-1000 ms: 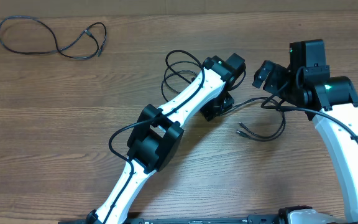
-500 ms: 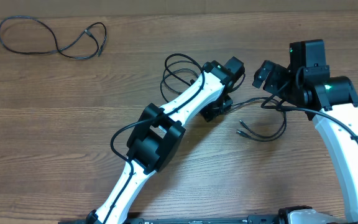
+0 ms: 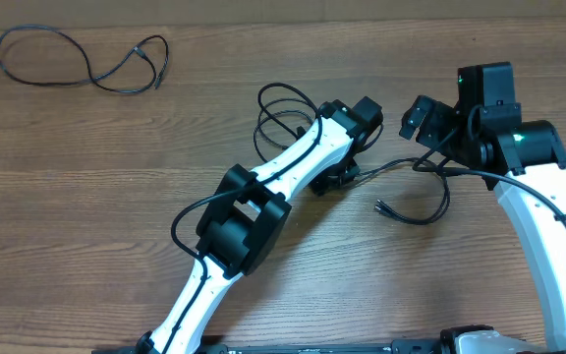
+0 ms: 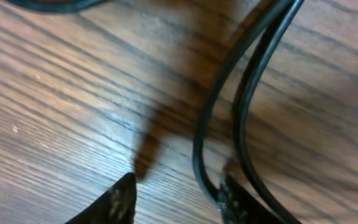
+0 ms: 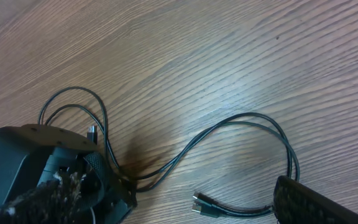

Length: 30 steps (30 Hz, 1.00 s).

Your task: Untangle cables

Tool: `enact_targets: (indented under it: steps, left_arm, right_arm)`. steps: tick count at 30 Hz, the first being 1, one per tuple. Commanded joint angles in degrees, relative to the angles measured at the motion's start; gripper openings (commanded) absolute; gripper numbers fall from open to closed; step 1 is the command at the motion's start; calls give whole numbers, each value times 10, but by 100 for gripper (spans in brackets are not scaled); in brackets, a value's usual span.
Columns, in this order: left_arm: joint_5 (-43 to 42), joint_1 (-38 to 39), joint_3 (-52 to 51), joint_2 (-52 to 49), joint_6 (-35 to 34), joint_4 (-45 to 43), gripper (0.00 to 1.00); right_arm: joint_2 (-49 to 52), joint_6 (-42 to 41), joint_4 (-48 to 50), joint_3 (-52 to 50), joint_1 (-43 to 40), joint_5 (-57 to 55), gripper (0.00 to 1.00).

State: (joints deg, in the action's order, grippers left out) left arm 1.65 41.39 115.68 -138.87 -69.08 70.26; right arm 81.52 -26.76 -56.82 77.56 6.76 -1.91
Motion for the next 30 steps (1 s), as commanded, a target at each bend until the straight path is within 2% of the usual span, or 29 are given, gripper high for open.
enact_targets:
  steps: [1, 2, 3, 7, 9, 11, 12, 17, 19, 25, 30]
  left_arm:
    - [17, 1, -28, -33, 14, -10, 41]
    - [15, 3, -31, -33, 14, -17, 33]
    - [8, 3, -31, -33, 13, -18, 32]
    - [-53, 3, -31, -33, 10, -24, 32]
    - [-75, 3, -31, -33, 10, -30, 24]
    - [-77, 3, -31, -33, 9, -36, 6]
    - [-78, 3, -31, -33, 9, -38, 5]
    - [-88, -3, -28, -25, 39, -37, 5]
    - [-85, -14, -13, -3, 49, -10, 4]
    - [-92, -34, 20, 92, 126, -5, 4]
    - [-92, -35, 24, 188, 148, -9, 4]
  right_arm:
    - [-1, 2, 1, 1, -1, -6, 100]
    - [-1, 2, 1, 1, -1, -6, 100]
    - [-1, 2, 1, 1, -1, -6, 100]
    - [-1, 2, 1, 1, -1, -6, 100]
    - [-1, 2, 1, 1, -1, -6, 100]
    - [-1, 2, 1, 1, -1, -6, 100]
    - [-1, 2, 1, 1, -1, -6, 100]
    - [-1, 2, 1, 1, -1, -6, 100]
    - [-1, 2, 1, 1, -1, -6, 100]
    - [-1, 2, 1, 1, -1, -6, 100]
    - [-1, 2, 1, 1, -1, -6, 100]
